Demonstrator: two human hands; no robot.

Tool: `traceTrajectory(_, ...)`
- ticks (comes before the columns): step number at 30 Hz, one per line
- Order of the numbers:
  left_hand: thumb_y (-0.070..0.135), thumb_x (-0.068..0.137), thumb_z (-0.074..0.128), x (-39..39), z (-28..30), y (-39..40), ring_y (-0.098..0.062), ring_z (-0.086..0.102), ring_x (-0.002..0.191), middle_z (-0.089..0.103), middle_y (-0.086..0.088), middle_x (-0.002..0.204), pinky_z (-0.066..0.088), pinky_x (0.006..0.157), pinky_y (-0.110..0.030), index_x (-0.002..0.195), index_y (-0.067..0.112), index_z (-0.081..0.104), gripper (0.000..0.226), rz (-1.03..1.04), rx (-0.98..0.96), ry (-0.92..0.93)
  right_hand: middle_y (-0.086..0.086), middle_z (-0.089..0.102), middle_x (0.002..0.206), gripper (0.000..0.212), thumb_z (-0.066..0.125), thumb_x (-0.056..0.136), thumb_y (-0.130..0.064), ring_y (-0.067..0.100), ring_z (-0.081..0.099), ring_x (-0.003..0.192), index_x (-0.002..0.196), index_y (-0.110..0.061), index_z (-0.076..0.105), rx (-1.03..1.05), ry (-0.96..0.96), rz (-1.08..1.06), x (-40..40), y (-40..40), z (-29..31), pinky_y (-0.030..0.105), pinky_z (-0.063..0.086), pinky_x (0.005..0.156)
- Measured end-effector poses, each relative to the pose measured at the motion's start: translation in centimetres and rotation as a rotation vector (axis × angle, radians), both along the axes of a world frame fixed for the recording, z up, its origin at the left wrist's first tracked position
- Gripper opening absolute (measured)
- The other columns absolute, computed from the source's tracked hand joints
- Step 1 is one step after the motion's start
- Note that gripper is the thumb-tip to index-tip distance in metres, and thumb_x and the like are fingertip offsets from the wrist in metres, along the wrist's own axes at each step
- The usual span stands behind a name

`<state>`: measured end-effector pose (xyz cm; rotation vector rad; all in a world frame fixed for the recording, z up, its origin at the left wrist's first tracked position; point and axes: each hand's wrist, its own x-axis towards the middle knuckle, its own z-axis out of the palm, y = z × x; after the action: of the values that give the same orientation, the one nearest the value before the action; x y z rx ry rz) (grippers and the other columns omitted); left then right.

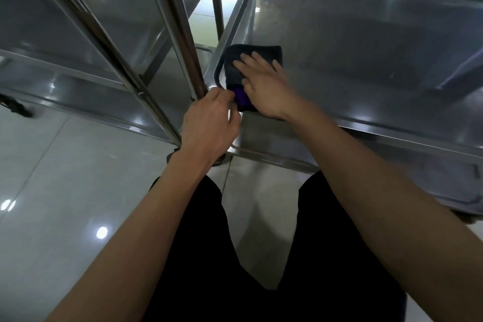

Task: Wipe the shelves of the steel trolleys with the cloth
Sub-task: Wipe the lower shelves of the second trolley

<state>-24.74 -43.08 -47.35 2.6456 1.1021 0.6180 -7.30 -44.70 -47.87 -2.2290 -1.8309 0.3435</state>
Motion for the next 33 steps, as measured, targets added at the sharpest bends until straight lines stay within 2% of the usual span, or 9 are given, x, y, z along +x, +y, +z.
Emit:
traceTrajectory(2, 0.024, 0.093, 0.053, 0.5, 0.2, -0.3, -0.025, 0.067, 0.087, 0.069, -0.002, 0.109, 0.049, 0.079, -0.038, 0.11, 0.014, 0.069, 0.026, -0.004, 0.04, 0.016, -0.005, 0.011, 0.167, 0.052, 0.027, 0.107, -0.026, 0.015, 0.003, 0.153, 0.158, -0.025, 0.02, 0.015, 0.016, -0.047, 1.2, -1.9, -0.3, 0.045, -0.001, 0.122)
traceTrajectory(5, 0.027, 0.094, 0.051, 2.0, 0.4, -0.9, -0.024, 0.063, 0.105, 0.067, -0.001, 0.116, 0.047, 0.093, -0.045, 0.115, 0.017, 0.07, 0.03, -0.046, 0.044, 0.059, -0.004, 0.012, 0.167, 0.052, 0.028, 0.107, -0.026, 0.015, 0.004, 0.154, 0.158, -0.023, 0.019, 0.023, 0.02, -0.122, 3.5, -5.5, -0.3, 0.046, 0.0, 0.122)
traceTrajectory(11, 0.033, 0.096, 0.051, 8.9, 0.8, -4.2, -0.024, 0.048, 0.124, 0.06, -0.002, 0.129, 0.042, 0.099, -0.045, 0.12, 0.018, 0.067, 0.033, -0.241, 0.021, 0.153, -0.005, 0.015, 0.166, 0.051, 0.027, 0.108, -0.023, 0.014, 0.005, 0.153, 0.158, -0.023, 0.021, 0.029, -0.004, -0.284, 7.8, -12.9, -0.1, 0.045, 0.003, 0.123)
traceTrajectory(16, 0.034, 0.098, 0.047, 14.5, 1.0, -8.1, -0.025, 0.047, 0.123, 0.059, -0.002, 0.129, 0.041, 0.099, -0.047, 0.126, 0.021, 0.064, 0.035, -0.369, -0.033, 0.185, -0.004, 0.017, 0.166, 0.051, 0.029, 0.107, -0.022, 0.014, 0.008, 0.153, 0.157, -0.022, 0.023, 0.023, -0.032, -0.397, 11.4, -17.8, -0.2, 0.046, 0.006, 0.123)
traceTrajectory(21, 0.04, 0.098, 0.046, 17.9, 0.9, -10.0, -0.027, 0.045, 0.125, 0.056, -0.003, 0.131, 0.039, 0.099, -0.045, 0.123, 0.02, 0.064, 0.037, -0.454, -0.001, 0.259, -0.004, 0.02, 0.165, 0.049, 0.03, 0.108, -0.022, 0.015, 0.009, 0.153, 0.157, -0.022, 0.026, 0.029, -0.008, -0.522, 14.8, -23.2, -0.1, 0.045, 0.006, 0.122)
traceTrajectory(25, 0.043, 0.1, 0.044, 19.4, 0.9, -10.8, -0.028, 0.047, 0.123, 0.058, -0.005, 0.125, 0.039, 0.098, -0.046, 0.122, 0.025, 0.066, 0.036, -0.462, -0.037, 0.282, -0.005, 0.021, 0.165, 0.049, 0.03, 0.107, -0.021, 0.014, 0.009, 0.153, 0.156, -0.022, 0.028, 0.022, -0.005, -0.656, 17.2, -26.5, 0.4, 0.043, 0.006, 0.123)
traceTrajectory(33, 0.042, 0.098, 0.049, 18.9, -0.1, -10.2, -0.025, 0.05, 0.121, 0.059, 0.001, 0.128, 0.038, 0.098, -0.044, 0.12, 0.028, 0.067, 0.032, -0.483, -0.02, 0.201, -0.006, 0.015, 0.166, 0.05, 0.026, 0.108, -0.025, 0.014, 0.004, 0.153, 0.158, -0.025, 0.021, -0.027, -0.056, -0.692, 18.2, -25.2, 0.0, 0.048, 0.005, 0.123)
